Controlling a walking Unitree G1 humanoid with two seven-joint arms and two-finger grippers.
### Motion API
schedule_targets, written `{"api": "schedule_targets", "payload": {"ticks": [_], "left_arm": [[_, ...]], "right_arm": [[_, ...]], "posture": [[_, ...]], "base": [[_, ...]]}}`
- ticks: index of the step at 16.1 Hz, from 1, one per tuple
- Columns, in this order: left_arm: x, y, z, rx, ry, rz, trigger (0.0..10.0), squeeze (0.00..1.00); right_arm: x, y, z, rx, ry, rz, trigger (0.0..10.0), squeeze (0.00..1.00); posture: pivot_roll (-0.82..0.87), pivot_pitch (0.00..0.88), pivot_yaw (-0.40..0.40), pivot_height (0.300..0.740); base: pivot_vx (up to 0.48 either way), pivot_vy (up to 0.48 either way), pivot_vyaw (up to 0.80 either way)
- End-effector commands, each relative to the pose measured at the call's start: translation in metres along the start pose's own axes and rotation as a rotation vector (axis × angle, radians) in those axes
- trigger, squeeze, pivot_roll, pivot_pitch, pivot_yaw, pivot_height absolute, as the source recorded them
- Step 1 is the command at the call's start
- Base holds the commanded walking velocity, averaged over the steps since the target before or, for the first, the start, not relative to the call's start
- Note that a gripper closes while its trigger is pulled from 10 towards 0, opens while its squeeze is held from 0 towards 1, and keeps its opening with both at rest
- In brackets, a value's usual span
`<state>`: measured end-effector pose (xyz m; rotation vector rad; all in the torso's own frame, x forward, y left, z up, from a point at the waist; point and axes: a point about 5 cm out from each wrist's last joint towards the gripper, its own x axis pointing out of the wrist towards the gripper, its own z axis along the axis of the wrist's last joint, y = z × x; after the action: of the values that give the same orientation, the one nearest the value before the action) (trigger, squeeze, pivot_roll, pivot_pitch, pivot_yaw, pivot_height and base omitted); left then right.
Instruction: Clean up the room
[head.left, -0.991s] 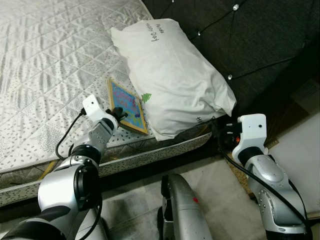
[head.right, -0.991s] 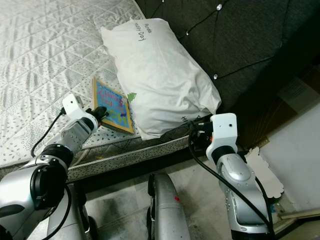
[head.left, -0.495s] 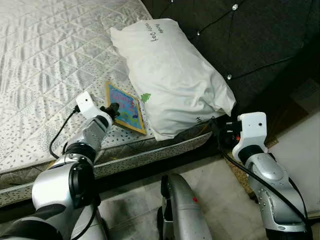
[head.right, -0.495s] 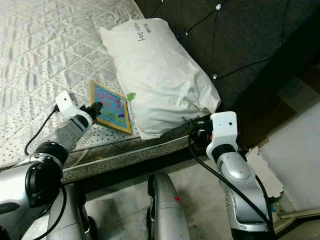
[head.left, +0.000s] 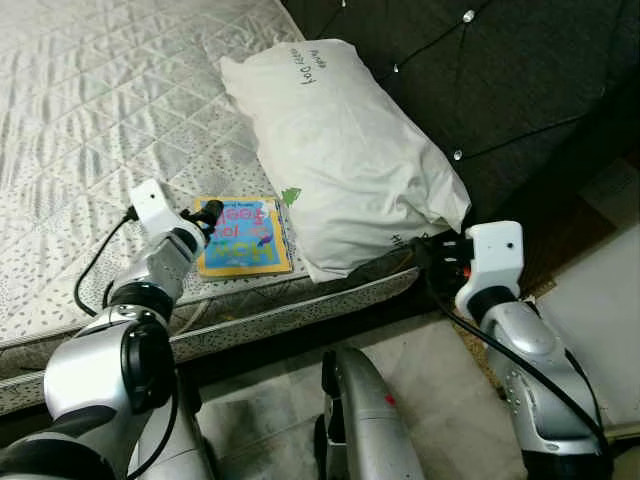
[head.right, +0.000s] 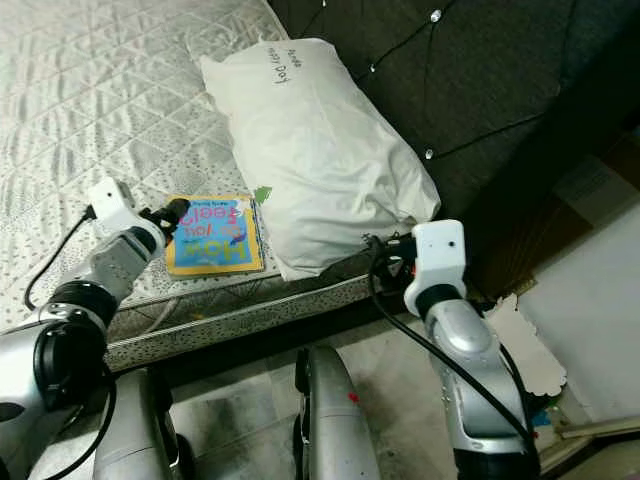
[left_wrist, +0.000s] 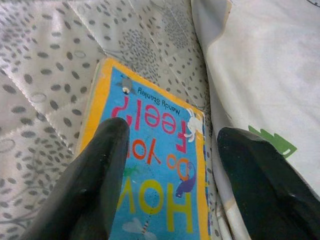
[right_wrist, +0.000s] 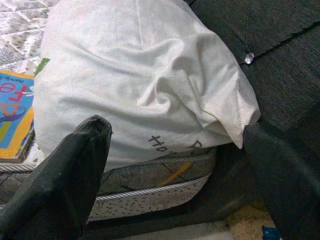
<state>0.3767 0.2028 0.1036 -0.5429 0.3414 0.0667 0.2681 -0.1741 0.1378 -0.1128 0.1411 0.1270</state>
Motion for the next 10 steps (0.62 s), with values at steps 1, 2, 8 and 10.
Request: {"api": "schedule_targets", "payload": {"ticks": [1,2,8,10], "left_arm": [[0.0,-0.001,-0.001,0.02,0.012,-0.003,10.0,1.0],[0.0,0.0,0.0,0.023,0.009,-0.002,10.0,1.0],[0.0,-0.006,0.024,0.06,-0.133,-0.025,10.0,1.0],[-0.004,-0.002,0.024,0.067,-0.202,-0.029,10.0,1.0]], "right_arm": [[0.002,-0.003,0.0,-0.005,-0.003,-0.016,10.0,0.0],[0.004,-0.001,-0.001,-0.001,-0.005,-0.015,10.0,0.0],[0.023,0.014,0.0,0.053,-0.045,0.0,10.0,0.0],[0.031,0.02,0.001,0.075,-0.065,0.013,10.0,0.0]], "posture": [[-0.3,0.056,-0.161,0.58],[-0.3,0.05,-0.157,0.58],[-0.24,0.0,-0.111,0.58],[-0.21,0.0,-0.095,0.58]], "base": [[0.0,0.0,0.0],[0.0,0.0,0.0],[0.0,0.0,0.0],[0.0,0.0,0.0]]}}
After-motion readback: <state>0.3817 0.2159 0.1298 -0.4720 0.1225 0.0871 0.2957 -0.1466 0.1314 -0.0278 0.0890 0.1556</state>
